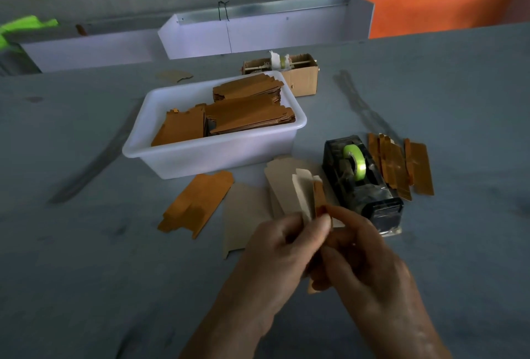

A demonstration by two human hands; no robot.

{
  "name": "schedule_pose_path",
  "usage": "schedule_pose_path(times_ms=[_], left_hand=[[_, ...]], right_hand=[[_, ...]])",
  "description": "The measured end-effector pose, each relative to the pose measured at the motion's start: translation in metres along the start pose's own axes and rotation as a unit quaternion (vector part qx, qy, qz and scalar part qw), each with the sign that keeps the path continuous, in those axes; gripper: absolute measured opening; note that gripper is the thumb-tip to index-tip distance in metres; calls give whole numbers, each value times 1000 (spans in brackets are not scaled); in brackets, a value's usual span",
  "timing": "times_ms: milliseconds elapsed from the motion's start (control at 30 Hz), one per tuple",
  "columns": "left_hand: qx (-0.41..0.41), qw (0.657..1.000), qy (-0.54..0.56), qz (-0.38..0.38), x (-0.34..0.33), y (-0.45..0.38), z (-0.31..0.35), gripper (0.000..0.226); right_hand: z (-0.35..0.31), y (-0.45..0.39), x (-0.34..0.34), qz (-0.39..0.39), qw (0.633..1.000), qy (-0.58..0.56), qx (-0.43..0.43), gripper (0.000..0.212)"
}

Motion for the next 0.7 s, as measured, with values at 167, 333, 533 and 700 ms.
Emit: schedule_pose_path(times_ms=[167,333,533,700], left_hand=[[6,1000,-12,-13,7,2,2,15],[10,998,-34,-58,-1,5,7,21],[32,996,-82,-31,-3,8,3,17],[46,999,-20,3,-3,9,-2,14]], right_hand=[[14,0,16,65,995,-38,-59,37],[25,-4,8,-4,966,-226,-125,39],[31,-4,9,-5,950,-278,-140,31],[32,-4,9,14,954,-261,-147,32]])
Point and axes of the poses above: each hand's wrist, its own y-axis away from the middle knuckle, its own x-axis out of the back of the hand, z = x × y, the point moved 7 cm from there along -y, towards the middle knuckle, and after that the axes turned 9 degrees about -z, right-handed, at the moved point
